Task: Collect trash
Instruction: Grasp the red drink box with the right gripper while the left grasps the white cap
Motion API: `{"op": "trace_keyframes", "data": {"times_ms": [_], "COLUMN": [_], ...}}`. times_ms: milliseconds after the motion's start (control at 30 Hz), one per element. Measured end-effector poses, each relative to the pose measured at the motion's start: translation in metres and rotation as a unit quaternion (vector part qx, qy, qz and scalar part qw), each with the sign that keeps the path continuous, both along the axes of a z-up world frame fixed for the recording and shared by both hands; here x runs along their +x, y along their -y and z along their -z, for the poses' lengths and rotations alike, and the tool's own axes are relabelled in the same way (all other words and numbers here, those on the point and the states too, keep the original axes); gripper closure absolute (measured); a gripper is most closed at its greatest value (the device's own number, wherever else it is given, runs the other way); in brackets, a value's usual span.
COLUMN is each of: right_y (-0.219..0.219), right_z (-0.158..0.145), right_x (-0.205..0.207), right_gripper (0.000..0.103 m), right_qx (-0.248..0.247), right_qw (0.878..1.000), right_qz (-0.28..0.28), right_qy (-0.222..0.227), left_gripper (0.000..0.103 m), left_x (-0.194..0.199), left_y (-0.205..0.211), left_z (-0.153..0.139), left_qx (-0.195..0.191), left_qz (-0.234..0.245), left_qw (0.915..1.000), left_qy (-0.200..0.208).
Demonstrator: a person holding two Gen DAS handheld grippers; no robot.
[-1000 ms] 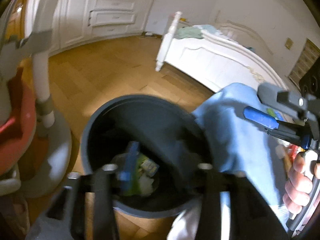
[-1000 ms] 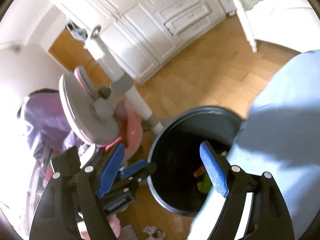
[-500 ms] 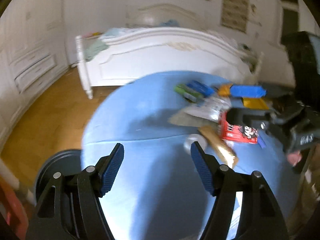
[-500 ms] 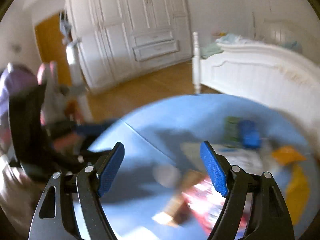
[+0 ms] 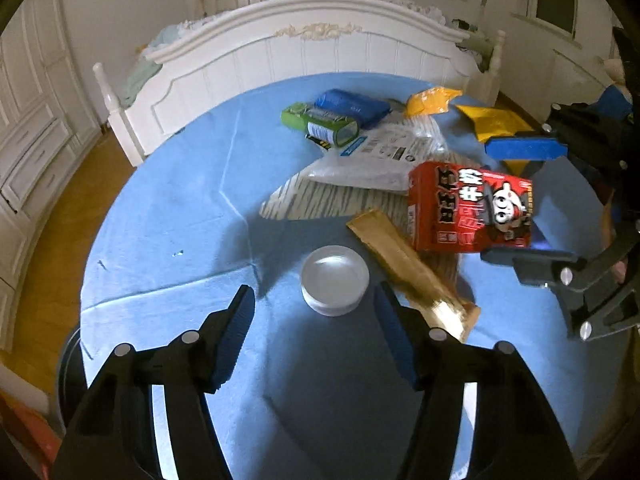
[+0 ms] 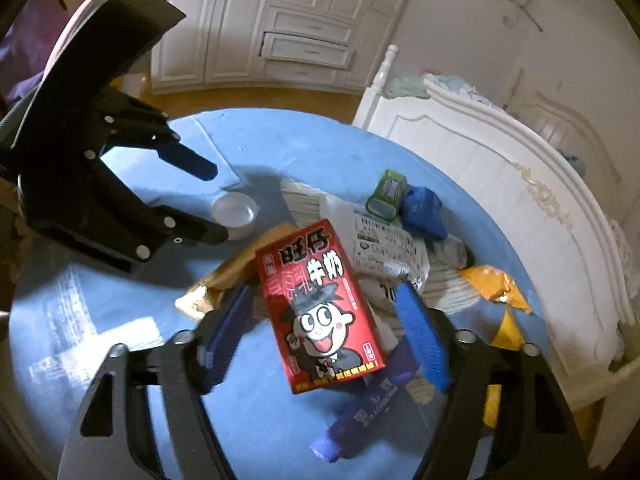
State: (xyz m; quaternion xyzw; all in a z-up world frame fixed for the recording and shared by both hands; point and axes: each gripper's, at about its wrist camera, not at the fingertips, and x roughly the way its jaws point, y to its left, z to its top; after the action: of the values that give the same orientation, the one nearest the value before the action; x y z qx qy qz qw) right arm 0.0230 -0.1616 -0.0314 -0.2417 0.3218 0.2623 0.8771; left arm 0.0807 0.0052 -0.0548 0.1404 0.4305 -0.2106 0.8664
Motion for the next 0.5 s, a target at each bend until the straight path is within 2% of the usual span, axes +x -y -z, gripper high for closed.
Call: {"op": "trace_keyframes", "data": {"times_ms": [133,300,400,500], "right_y": [0.0,0.003,0.008,0.006], "right_z": [0.003,-0.001,-0.005,-0.006], "right_x": [0.005,0.005,0.006,0.004], "right_gripper": [0.045,0.054,0.058,0.057], "right_qx": [0.002,0.031,0.056,0.048], "right_qw": [1.0,0.999,0.997,0.998], "right_qz": [0.002,0.018,0.029,0.027], "right_qy": [-0.005,-0.017,-0.034,-0.036], "left_gripper": [0.056,0.067,0.068,0.068], "left_x": [0.001,0.009,0.011,0.011], "left_y": [0.003,0.003,0.0,-0.006], "left_z": [0.002,0.004,0.003,0.002], "left_qx": [-0.001,-0.009,-0.02,-0.043], "left_qz": [0.002,-0.008,-0.011,-0.018], "left_qw": [1.0,0.9998,0.9995,0.9986], "left_qy": [-0.008,-0.016,-0.02,-0.026]}}
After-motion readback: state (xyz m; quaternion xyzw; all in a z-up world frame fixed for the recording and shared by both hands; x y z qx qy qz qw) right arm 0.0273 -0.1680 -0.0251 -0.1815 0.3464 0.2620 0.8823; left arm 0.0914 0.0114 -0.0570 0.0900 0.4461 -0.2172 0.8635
